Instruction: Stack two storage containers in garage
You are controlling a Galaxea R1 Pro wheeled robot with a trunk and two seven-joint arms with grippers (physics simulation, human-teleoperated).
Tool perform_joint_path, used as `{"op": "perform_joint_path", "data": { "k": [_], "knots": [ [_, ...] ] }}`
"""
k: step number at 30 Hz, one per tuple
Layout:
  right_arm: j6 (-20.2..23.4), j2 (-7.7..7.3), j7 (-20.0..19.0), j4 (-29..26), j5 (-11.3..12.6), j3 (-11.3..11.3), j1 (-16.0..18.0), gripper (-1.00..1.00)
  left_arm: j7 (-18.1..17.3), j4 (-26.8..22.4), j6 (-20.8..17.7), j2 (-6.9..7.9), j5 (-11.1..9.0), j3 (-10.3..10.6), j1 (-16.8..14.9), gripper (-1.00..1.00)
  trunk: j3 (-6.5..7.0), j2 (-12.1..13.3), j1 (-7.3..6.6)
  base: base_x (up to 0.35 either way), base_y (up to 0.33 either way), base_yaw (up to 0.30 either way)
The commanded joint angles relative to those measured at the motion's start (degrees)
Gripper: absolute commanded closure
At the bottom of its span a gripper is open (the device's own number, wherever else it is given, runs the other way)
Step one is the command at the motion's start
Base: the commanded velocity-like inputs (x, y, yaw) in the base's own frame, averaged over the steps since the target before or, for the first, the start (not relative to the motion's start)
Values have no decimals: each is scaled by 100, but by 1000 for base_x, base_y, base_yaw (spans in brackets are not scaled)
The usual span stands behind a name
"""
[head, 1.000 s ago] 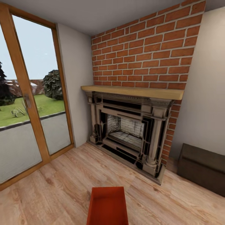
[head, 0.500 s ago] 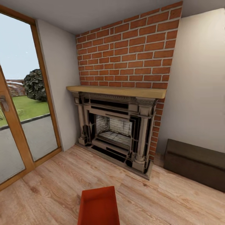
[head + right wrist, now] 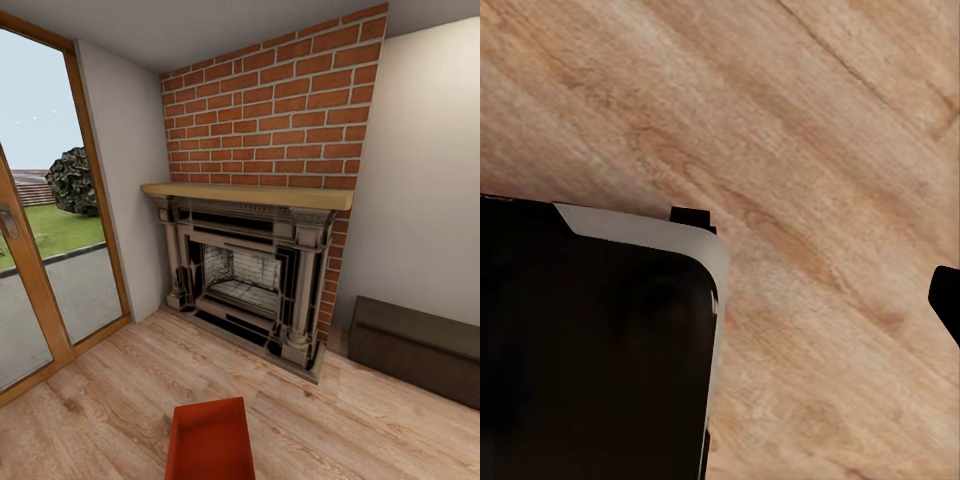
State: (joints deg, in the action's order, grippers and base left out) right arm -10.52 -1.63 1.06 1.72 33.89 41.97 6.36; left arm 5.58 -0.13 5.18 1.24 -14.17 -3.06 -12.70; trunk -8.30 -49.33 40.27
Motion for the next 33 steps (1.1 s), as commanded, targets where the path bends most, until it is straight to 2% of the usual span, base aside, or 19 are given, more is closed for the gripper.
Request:
{"op": "perform_joint_path", "data": {
  "k": [1, 6, 14, 23, 33],
  "knots": [
    [-27, 7, 13, 13, 30, 46, 5, -100, 5, 4, 19, -1, -6, -28, -4, -100, -9, -6, 1, 0, 0, 0],
    [-36, 14, 31, 13, 34, 26, 5, -100, 5, 4, 19, -1, -6, -28, -4, -100, -9, -6, 1, 0, 0, 17],
    [-37, 6, 27, 13, 35, 14, 5, -100, 5, 4, 19, -2, -6, -28, -4, -100, -9, -6, 1, 0, 0, 164],
    [-37, -4, 17, 13, 47, -4, 5, -100, 5, 4, 19, -7, -6, -28, -4, -100, -9, -6, 1, 2, 1, 20],
    [-42, 5, 23, 13, 59, -17, 5, -100, 5, 4, 19, -1, -6, -28, -4, -100, -9, -6, 1, 216, 74, 1]
  ]
}}
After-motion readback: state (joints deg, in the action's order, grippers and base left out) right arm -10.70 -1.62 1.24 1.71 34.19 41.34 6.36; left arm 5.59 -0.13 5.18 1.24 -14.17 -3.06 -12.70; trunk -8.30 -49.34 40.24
